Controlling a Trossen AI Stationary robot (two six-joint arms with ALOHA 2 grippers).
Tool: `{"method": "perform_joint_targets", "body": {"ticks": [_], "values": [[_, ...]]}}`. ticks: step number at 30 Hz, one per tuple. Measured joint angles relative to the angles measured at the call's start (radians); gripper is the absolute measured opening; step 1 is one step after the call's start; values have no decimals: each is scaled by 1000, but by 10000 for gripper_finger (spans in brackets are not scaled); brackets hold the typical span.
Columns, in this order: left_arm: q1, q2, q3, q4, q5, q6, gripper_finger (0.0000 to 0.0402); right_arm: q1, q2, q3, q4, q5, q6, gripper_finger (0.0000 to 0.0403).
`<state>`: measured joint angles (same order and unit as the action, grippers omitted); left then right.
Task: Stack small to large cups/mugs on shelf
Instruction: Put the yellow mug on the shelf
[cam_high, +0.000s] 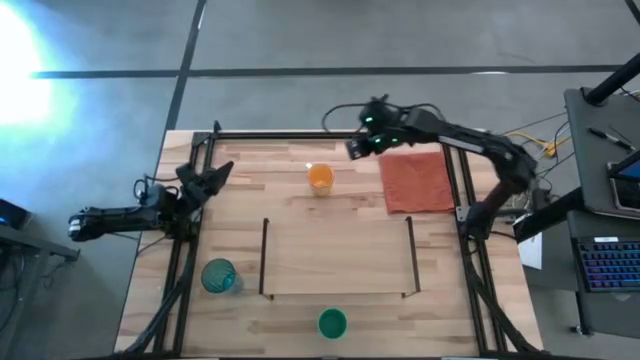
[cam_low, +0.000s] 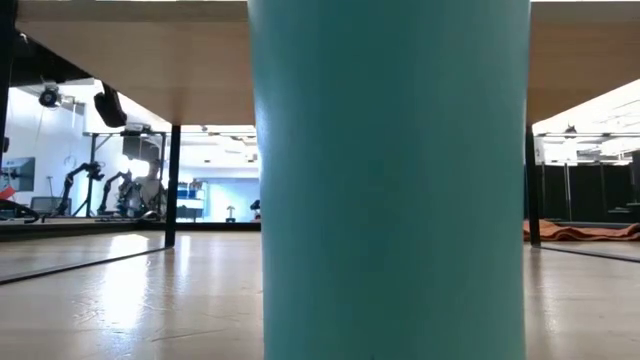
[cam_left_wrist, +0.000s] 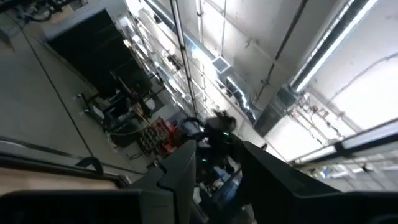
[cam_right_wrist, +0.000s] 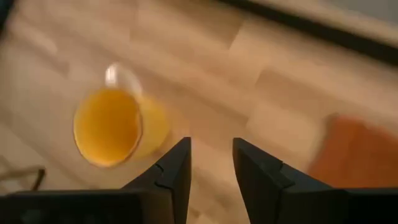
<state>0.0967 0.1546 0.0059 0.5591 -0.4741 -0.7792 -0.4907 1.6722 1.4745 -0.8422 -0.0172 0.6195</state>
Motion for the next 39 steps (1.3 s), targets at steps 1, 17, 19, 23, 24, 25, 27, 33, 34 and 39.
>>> {"method": "perform_joint_targets", "body": {"ticks": [1,17,19,23,24,25,27,33,34,39], "values": [[0,7,0,-3,13,0,112,3,31,22,-13,-20,-4,115],[0,42,0,-99,177,0,112,105,229,261,-100,-42,18,226],[0,39,0,-103,185,0,112,116,265,270,-94,-42,23,226],[0,33,0,-141,190,-1,112,133,320,306,-96,-41,11,226],[0,32,0,-160,191,-1,112,138,331,314,-96,-40,5,226],[0,32,0,-179,192,-1,112,142,342,321,-97,-34,0,226],[0,31,0,-210,193,-1,112,149,357,322,-94,-25,-13,226],[0,32,0,-245,193,8,112,152,380,322,-101,46,-35,226],[0,32,0,-248,193,11,112,151,382,322,-99,47,-35,226],[0,32,0,-301,191,19,112,152,384,322,-104,79,-33,226]]}}
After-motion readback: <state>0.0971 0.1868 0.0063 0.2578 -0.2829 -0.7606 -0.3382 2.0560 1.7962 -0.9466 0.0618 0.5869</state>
